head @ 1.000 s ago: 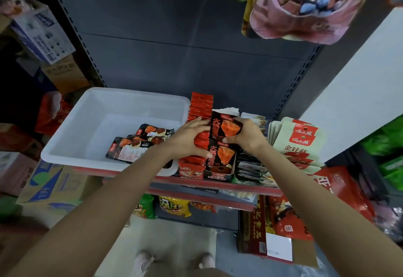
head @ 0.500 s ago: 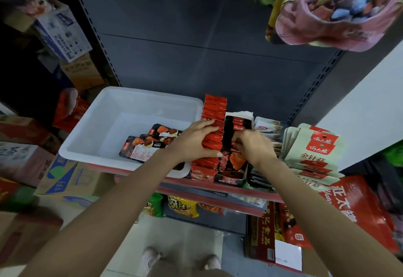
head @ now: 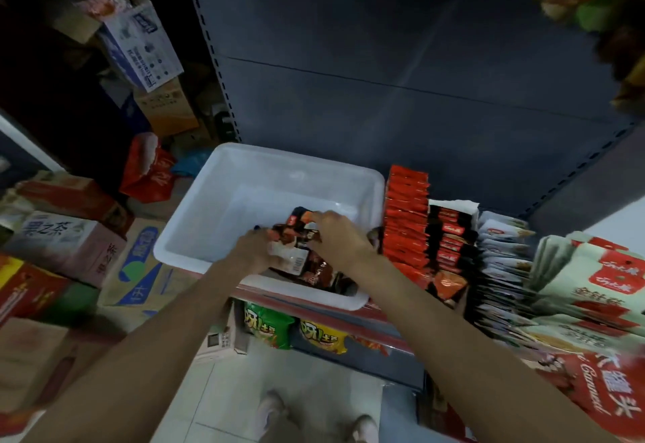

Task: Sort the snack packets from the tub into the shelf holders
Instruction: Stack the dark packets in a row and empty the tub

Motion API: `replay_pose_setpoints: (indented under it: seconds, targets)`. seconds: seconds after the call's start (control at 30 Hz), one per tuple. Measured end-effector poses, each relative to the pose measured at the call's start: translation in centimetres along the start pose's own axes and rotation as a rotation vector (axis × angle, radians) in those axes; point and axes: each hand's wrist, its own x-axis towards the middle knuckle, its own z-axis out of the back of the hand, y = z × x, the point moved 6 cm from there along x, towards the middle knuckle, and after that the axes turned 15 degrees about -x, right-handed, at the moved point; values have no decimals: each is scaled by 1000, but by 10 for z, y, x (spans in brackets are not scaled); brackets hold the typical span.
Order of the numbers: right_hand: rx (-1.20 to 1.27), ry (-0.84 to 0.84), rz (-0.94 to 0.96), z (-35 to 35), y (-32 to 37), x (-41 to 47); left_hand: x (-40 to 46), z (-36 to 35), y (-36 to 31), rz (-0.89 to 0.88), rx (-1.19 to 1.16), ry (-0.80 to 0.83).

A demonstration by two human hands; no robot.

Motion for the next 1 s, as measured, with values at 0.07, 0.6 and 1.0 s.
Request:
replay_pose_setpoints:
  seconds: [0.07,0.6,1.0]
  targets:
    - [-29,128,0,-29,10,17,13,2,17,49,97,29]
    - [-122,155,-145,-72,26,45,30,44,36,99,-480,-193]
    - [196,-345,-159,26,13,4,-40,74,-85,-360,-1158,14]
